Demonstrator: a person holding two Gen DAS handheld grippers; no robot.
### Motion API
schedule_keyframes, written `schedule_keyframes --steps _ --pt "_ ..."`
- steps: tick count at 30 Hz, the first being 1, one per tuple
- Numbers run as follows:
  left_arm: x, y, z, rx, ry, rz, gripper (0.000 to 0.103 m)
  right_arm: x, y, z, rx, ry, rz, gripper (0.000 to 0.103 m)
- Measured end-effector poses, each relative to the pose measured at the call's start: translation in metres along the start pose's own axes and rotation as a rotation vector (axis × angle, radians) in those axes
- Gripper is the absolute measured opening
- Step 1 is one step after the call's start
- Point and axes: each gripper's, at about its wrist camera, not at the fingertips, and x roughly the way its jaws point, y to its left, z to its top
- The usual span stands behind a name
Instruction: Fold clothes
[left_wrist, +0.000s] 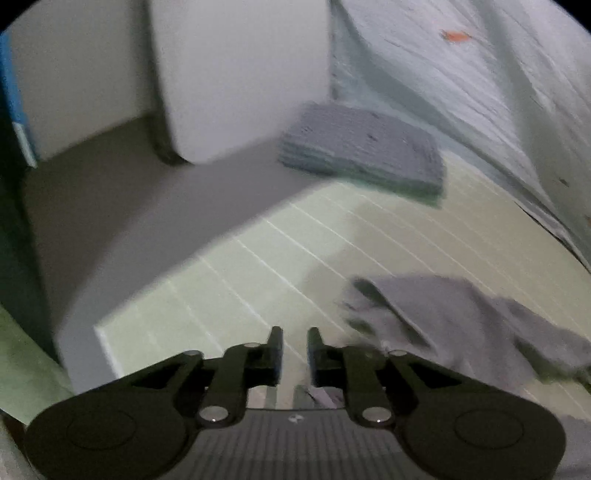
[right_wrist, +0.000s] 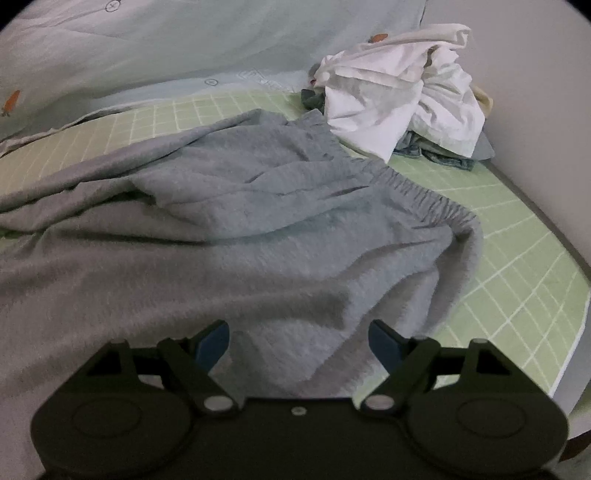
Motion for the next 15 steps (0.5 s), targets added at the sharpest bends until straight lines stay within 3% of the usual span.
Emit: schedule_keyframes --steps 1,4,7,9,15 --pt "-0.002 0.004 0.001 -0.012 -0.015 0.011 0.046 0.000 0.000 0.001 -0.004 0.000 0.003 0.084" --pt "-0.008 -0.001 -0.009 -0.039 -0.016 -0.026 0.066 0.002 0.000 0.003 -0.012 0.004 0.012 0.085" --pt "-0.005 -0.018 -0.027 0.019 0.044 -0.059 0.073 0.004 -0.003 0.004 -0.010 0.011 0.011 0.086" --pt "-0.003 -0.032 -0.044 0.060 0.086 -0.054 0.073 0.006 -0.008 0.005 0.013 0.010 0.005 0.087" --pt "0.001 -0.058 -0.080 0.104 0.198 -0.140 0.074 0.004 -0.048 0.013 0.157 -0.080 0.008 0.097"
